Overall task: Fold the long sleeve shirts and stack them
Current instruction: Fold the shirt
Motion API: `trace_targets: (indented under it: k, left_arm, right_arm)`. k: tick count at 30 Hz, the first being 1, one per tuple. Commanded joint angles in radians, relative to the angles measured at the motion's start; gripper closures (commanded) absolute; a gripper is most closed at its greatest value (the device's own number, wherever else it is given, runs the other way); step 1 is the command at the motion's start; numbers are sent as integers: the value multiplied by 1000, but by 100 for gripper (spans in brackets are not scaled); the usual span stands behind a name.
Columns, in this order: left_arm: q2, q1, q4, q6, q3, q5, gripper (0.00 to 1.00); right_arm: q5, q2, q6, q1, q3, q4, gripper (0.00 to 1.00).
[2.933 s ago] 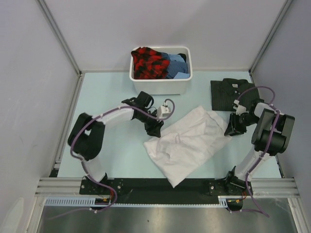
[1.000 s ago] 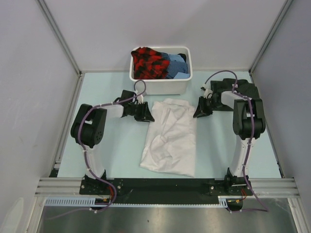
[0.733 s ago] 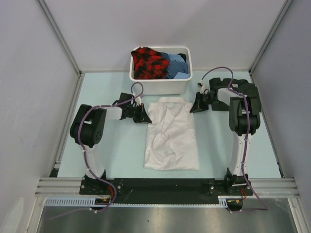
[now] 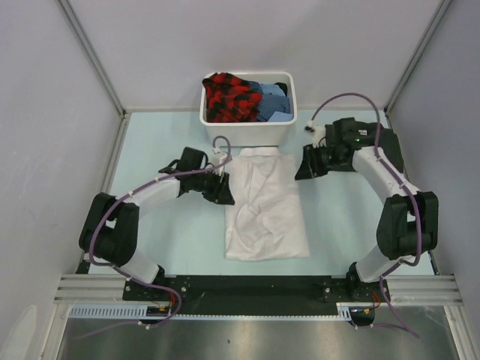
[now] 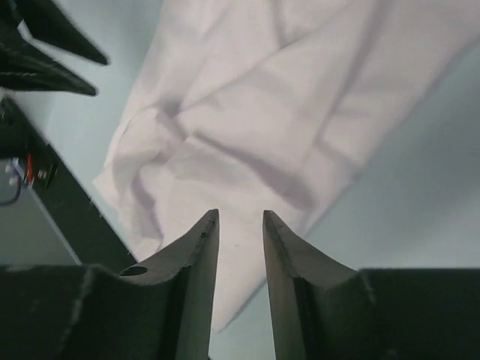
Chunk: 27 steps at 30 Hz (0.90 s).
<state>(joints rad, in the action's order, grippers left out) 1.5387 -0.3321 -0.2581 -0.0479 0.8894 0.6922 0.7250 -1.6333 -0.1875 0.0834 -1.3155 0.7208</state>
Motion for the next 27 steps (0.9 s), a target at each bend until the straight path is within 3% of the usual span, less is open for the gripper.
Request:
trace_targets:
  k: [1, 6, 11, 17, 18, 27]
  left_arm:
    - [60, -160, -162, 151, 118, -137, 51]
    - [159, -241, -213, 166, 229, -255, 47]
    - [234, -274, -279, 160, 302, -280, 55]
    - [270, -245, -342, 134, 309, -246, 88]
    - [264, -222, -340, 128, 303, -229, 100]
    - [156, -150, -322, 63, 261, -257, 98]
  right_arm:
    - [1, 19, -27, 96, 137, 9, 67]
    - [-24, 18, -27, 128, 249, -53, 71]
    - [-59, 1, -7, 164, 305, -129, 72]
    - [-117, -45, -15, 167, 318, -144, 73]
    - [-124, -49, -17, 170, 320, -143, 74]
    - [-165, -73, -32, 171, 322, -144, 74]
